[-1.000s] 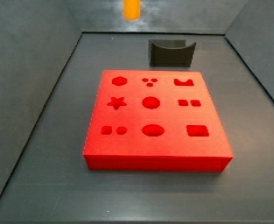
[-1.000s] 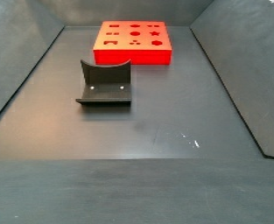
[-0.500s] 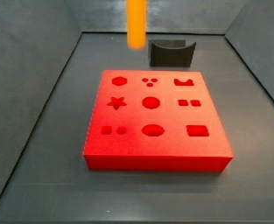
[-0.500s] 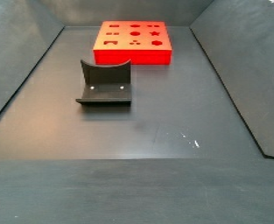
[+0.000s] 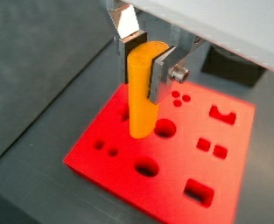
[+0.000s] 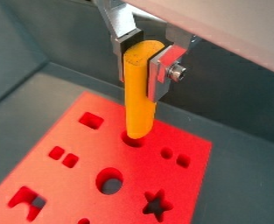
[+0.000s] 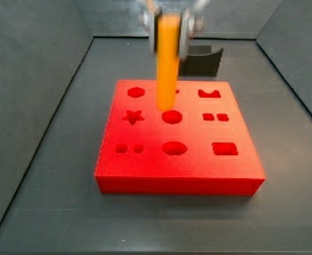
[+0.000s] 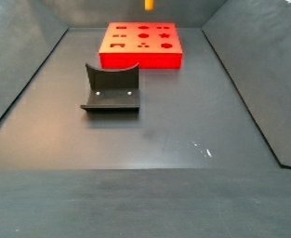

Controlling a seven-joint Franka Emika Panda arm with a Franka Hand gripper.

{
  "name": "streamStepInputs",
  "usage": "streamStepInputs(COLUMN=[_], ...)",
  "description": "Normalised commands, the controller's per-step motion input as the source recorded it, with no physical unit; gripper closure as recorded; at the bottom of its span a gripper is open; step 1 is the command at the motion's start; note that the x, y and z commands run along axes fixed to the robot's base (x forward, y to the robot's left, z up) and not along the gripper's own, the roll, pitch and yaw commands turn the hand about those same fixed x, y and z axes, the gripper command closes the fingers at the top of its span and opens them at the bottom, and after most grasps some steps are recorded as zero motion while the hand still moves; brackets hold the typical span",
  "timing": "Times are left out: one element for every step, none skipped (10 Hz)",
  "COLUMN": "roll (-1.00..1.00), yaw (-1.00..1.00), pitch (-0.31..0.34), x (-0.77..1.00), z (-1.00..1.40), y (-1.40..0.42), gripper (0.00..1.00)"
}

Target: Insert the oval object.

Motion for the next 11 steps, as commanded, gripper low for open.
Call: streamStepInputs(roll=[0.09,0.0,-0.07,-0.19,-0.19,-0.2,-0.18,-0.12,-0.08,-0.08,-0.07], yaw=[-0.8,-0.93,-0.95,-0.94,-0.93,-0.91,-0.85,-0.8,-0.83,-0.83,-0.76], pitch=[0.0,0.0,-0.019,-0.091,-0.101,-0.13,-0.074,-0.024,-0.004,0.0,0.0], x=[0.07,0.03,0.0,0.0,0.0,0.0,0.14,0.23,0.21,0.2,0.34], z=[-0.48,-0.27,-0.08,0.0,0.0,-0.06,-0.25,-0.37,-0.46,-0.43,-0.17], y=[-0.28,-0.19,-0.14,-0.03,-0.03,-0.02,0.0,0.0,0.0,0.0,0.0], gripper=[1.0,1.0,1.0,1.0,1.0,1.0,1.0,1.0,1.0,1.0,1.0])
